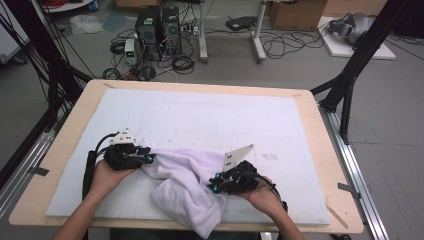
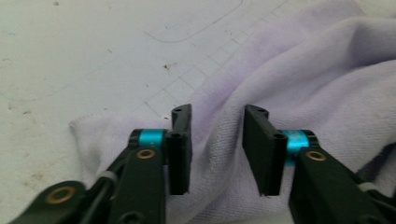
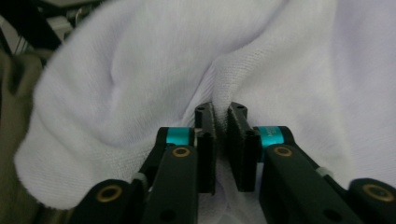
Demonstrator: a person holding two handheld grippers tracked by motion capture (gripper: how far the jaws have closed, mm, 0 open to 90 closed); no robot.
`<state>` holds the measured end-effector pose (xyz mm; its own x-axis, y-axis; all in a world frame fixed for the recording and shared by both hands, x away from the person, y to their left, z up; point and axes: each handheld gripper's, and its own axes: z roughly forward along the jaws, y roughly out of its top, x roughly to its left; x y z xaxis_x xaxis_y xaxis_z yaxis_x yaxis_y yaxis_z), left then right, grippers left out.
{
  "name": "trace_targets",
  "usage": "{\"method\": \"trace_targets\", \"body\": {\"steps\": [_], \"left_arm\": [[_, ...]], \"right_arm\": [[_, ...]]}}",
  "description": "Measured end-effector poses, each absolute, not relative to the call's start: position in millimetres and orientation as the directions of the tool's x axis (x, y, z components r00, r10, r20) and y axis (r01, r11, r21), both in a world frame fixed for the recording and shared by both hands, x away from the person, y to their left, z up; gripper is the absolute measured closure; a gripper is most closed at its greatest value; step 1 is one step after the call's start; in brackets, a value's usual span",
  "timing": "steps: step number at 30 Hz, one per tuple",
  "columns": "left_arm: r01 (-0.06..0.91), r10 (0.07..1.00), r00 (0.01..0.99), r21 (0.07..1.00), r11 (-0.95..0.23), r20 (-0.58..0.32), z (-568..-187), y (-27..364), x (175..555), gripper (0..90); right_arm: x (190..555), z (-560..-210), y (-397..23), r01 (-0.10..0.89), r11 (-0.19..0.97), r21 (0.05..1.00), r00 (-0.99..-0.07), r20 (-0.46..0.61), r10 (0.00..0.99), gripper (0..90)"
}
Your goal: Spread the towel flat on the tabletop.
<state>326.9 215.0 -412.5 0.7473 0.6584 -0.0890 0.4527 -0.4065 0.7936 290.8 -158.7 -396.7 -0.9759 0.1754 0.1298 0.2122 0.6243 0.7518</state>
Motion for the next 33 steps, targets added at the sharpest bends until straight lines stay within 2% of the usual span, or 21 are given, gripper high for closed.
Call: {"method": "trace_targets", "body": {"steps": [2,4,6,8,10,14,16,17,18,19,20,21,24,25,26,28,29,33], "left_arm": [[0.454,0.667,0.739,0.801,-0.391,-0.094,-411,220,325,55.8],[0.459,0.683,0.724,0.809,-0.368,-0.1,-409,227,324,54.5],[0.469,0.702,0.703,0.815,-0.34,-0.112,-409,236,324,49.2],[0.487,0.726,0.678,0.81,-0.326,-0.116,-412,242,323,46.4],[0.501,0.745,0.658,0.801,-0.328,-0.106,-419,247,322,43.0],[0.54,0.774,0.621,0.783,-0.31,-0.122,-430,256,324,42.2],[0.563,0.775,0.617,0.764,-0.314,-0.137,-434,257,329,47.8],[0.568,0.768,0.624,0.758,-0.321,-0.142,-436,255,331,60.2],[0.57,0.762,0.632,0.751,-0.333,-0.142,-436,253,333,60.2],[0.564,0.746,0.652,0.745,-0.356,-0.137,-438,249,334,73.8],[0.56,0.74,0.66,0.743,-0.368,-0.131,-438,247,335,73.8],[0.552,0.734,0.669,0.741,-0.382,-0.12,-438,243,336,78.5],[0.53,0.749,0.656,0.766,-0.365,-0.097,-431,239,338,81.9],[0.519,0.755,0.648,0.781,-0.348,-0.094,-427,239,340,82.4],[0.51,0.761,0.642,0.792,-0.335,-0.091,-421,238,341,82.4],[0.489,0.765,0.634,0.825,-0.283,-0.114,-408,236,346,82.5],[0.475,0.764,0.636,0.837,-0.272,-0.113,-400,233,348,82.4],[0.411,0.771,0.632,0.877,-0.248,-0.078,-372,214,354,81.2]], "right_arm": [[298,-384,-166,0.227,0.574,0.786,-0.97,0.132,0.203,70.4],[303,-378,-170,0.229,0.559,0.797,-0.966,0.114,0.234,68.6],[327,-373,-178,0.22,0.578,0.786,-0.947,0.031,0.319,66.5],[336,-379,-181,0.236,0.585,0.776,-0.941,0.031,0.338,64.8],[352,-394,-184,0.302,0.59,0.748,-0.921,0.07,0.383,62.1],[371,-416,-184,0.354,0.598,0.719,-0.9,0.087,0.428,58.0],[375,-421,-181,0.36,0.607,0.708,-0.897,0.083,0.434,58.3],[379,-427,-176,0.36,0.622,0.695,-0.902,0.089,0.424,66.7],[379,-427,-176,0.36,0.622,0.695,-0.902,0.089,0.424,66.7],[380,-431,-173,0.366,0.644,0.671,-0.911,0.118,0.395,84.3],[380,-431,-173,0.366,0.644,0.671,-0.911,0.118,0.395,84.3],[380,-431,-172,0.366,0.649,0.667,-0.912,0.12,0.391,85.7],[377,-419,-178,0.356,0.618,0.701,-0.905,0.091,0.416,86.2],[374,-400,-189,0.335,0.584,0.739,-0.892,0.048,0.45,86.5],[374,-400,-189,0.335,0.584,0.739,-0.892,0.048,0.45,86.5],[372,-379,-200,0.31,0.557,0.771,-0.877,0.006,0.48,86.5],[370,-357,-210,0.275,0.543,0.793,-0.858,-0.052,0.511,86.5],[365,-330,-219,0.225,0.523,0.822,-0.833,-0.117,0.541,86.4]]}}
